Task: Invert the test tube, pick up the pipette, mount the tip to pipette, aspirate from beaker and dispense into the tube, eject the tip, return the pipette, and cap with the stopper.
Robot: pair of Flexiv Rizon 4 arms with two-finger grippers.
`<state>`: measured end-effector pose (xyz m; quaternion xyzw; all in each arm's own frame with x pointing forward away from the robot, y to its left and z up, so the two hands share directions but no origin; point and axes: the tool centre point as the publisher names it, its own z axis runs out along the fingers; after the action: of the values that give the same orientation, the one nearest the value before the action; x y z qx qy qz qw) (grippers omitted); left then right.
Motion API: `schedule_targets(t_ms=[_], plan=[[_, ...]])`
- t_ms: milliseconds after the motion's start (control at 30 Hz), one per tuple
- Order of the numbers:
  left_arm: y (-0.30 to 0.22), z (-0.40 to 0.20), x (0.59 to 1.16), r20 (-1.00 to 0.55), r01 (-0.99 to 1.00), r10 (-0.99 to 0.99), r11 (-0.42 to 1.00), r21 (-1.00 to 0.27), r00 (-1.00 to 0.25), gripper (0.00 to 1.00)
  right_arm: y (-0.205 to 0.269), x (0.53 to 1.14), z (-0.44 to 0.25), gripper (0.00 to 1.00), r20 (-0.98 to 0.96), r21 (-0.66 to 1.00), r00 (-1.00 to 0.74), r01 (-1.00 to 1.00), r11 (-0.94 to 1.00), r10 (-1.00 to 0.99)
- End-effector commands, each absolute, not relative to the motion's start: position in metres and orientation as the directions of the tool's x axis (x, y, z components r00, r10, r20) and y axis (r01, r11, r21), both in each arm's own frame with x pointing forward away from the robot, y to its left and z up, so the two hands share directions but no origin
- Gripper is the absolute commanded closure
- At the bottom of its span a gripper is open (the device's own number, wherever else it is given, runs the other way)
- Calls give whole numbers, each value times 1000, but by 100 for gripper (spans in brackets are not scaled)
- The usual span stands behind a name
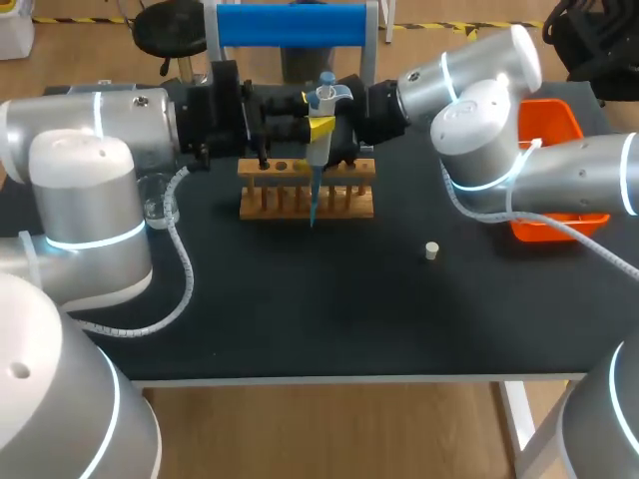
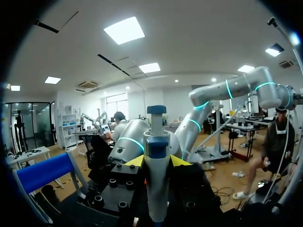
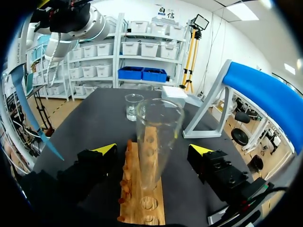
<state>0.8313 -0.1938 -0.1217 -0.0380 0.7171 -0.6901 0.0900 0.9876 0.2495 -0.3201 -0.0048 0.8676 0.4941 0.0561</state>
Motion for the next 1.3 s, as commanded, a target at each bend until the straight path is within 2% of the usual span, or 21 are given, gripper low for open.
schedule_targets(t_ms=[33, 500, 867, 1300], plan=[[-194, -121, 831, -77, 71, -178, 44, -997, -981, 100, 233, 983, -313, 0, -100, 865, -994, -64, 498, 46], [-194, -121, 831, -77, 71, -178, 44, -997, -981, 100, 184, 951, -279, 0, -91, 891, -994, -58, 451, 52], [-194, -121, 831, -77, 71, -178, 44, -997, -981, 100, 144, 918, -239, 0, -53, 951, -995, -26, 309, 80], [-194, -121, 831, -77, 71, -178, 44, -997, -981, 100, 144, 875, -203, 0, -67, 991, -998, -68, 114, -12]])
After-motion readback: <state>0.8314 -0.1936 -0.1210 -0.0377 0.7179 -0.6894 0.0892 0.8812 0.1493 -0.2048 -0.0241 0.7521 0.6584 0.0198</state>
